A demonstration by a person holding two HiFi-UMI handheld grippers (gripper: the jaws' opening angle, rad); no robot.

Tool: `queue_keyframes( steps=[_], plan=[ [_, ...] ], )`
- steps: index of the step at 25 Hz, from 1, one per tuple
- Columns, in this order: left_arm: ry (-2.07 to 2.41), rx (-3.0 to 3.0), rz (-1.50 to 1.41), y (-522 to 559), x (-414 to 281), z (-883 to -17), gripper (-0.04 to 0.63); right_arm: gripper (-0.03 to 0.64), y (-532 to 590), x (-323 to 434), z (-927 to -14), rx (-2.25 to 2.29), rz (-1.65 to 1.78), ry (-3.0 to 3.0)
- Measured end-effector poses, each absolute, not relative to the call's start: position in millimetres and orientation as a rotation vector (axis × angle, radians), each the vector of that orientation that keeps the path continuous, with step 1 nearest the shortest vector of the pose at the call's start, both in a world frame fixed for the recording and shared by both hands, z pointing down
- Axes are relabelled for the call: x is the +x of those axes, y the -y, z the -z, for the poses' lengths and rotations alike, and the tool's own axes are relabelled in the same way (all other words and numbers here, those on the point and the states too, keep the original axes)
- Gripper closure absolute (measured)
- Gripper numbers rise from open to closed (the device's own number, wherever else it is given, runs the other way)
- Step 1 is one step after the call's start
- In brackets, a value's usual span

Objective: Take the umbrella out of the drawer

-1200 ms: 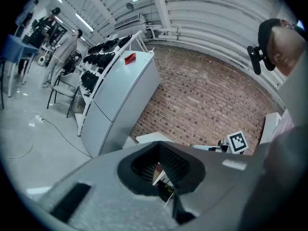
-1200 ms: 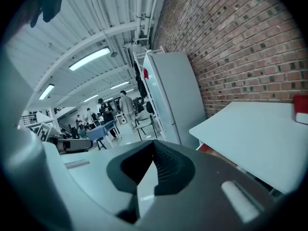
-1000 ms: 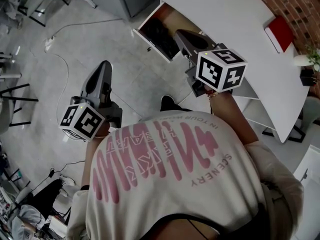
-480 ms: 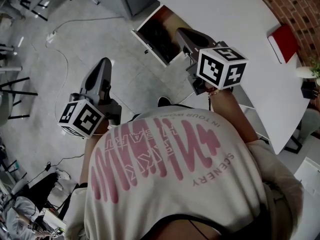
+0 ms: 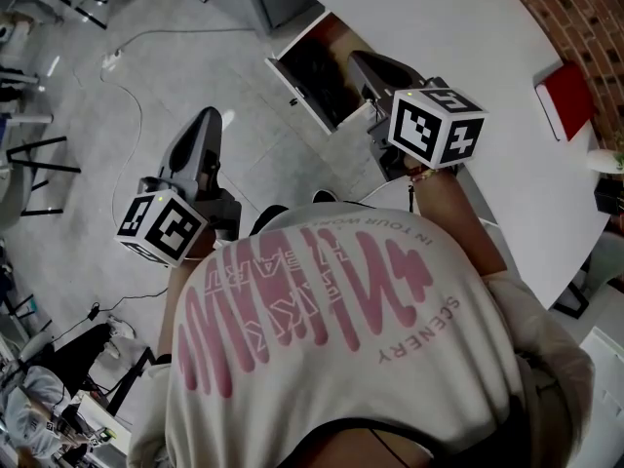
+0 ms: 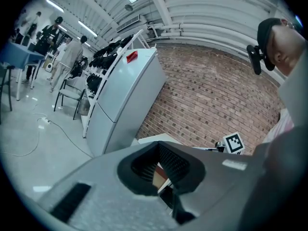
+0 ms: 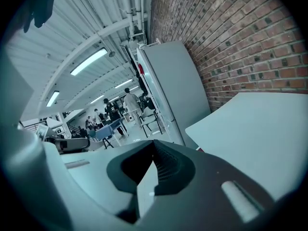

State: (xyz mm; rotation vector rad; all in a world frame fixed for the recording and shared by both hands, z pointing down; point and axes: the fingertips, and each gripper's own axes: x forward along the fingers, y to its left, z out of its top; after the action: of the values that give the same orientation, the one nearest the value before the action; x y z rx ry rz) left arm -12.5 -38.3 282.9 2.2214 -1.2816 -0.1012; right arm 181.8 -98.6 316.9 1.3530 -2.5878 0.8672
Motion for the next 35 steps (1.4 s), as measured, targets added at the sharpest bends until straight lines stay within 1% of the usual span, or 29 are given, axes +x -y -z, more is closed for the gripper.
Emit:
queue_keyframes(
  steps=[11, 16, 18, 27, 35],
  plan=[
    [1.251, 2.227, 0.126, 55, 14, -291, 0.592, 0.606, 88, 196, -334, 1.337, -0.902, 2.561],
    [1.285, 2.215, 0.112, 61, 7, -293, 0.592, 0.606, 82, 197, -340, 1.33, -0.687, 2.526],
    [1.273, 2.21, 0.111, 62, 6, -294, 0.593, 0.606, 79, 194, -347, 1.316, -0.667, 2.511],
    [1.206, 2.21, 0.082, 83, -10, -308, 0.593, 0.606, 98, 187, -364, 1.38, -0.802, 2.443],
    [1.183, 2.206, 0.052, 143, -42, -312, 0.592, 0.606, 139, 174, -383, 1.432, -0.953, 2.379]
  ],
)
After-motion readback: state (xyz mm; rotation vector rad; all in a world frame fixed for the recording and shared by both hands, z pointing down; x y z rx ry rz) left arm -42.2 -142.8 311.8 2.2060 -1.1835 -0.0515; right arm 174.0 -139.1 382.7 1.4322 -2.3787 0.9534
